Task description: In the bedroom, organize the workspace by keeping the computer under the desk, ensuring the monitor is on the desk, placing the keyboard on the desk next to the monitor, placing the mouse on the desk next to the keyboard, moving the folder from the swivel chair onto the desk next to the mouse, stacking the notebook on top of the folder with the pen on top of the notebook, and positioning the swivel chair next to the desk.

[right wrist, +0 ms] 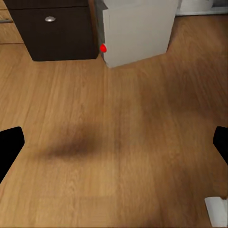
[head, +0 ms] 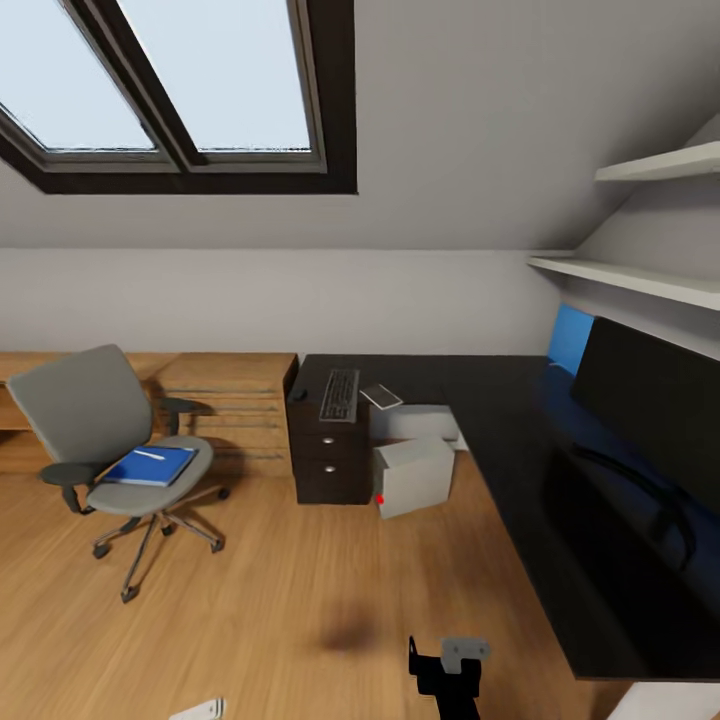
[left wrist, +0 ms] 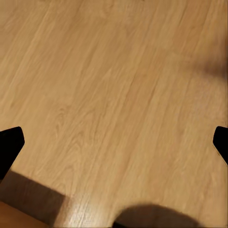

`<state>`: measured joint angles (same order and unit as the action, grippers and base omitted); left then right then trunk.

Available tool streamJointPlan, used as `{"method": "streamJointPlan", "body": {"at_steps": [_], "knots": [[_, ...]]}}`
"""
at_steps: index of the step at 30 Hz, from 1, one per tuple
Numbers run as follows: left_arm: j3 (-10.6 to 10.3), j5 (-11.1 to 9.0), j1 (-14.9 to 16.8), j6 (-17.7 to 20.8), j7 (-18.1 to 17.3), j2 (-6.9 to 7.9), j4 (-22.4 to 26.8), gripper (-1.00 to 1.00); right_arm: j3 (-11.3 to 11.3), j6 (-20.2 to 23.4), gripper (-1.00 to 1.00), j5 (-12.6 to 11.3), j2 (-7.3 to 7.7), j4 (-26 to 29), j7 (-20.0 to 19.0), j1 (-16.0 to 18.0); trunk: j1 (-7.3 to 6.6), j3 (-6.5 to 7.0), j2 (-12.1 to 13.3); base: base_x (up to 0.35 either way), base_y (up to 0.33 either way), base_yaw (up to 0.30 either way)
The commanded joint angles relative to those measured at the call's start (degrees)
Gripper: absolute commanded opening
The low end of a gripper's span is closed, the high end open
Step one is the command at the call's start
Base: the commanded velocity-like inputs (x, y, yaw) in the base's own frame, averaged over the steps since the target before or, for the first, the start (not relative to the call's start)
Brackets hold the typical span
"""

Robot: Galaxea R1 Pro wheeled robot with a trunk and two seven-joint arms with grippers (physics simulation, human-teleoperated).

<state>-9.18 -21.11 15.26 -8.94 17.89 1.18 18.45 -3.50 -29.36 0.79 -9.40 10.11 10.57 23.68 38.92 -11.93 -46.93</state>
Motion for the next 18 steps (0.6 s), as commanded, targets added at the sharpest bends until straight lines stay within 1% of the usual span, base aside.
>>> {"method": "streamJointPlan", "body": {"at_steps": [1,6,18], "knots": [[-0.5,-0.5,0.0,-0.2,0.3,0.05,0.0,1.00,-0.4,-0.1,1.00,0.1,0.00,-0.1,0.5,0.1,0.04,-0.10,-0.1,0.325,0.000,-0.062],[-0.5,-0.5,0.0,-0.2,0.3,0.03,0.0,1.00,-0.4,-0.1,1.00,0.2,0.06,0.0,0.5,0.1,0.04,-0.12,-0.1,0.325,0.051,-0.013],[-0.6,-0.5,0.0,-0.1,0.3,0.03,-0.1,1.00,-0.3,-0.1,1.00,0.4,0.32,0.0,0.5,0.1,0.04,-0.12,-0.1,0.325,0.142,0.000]]}}
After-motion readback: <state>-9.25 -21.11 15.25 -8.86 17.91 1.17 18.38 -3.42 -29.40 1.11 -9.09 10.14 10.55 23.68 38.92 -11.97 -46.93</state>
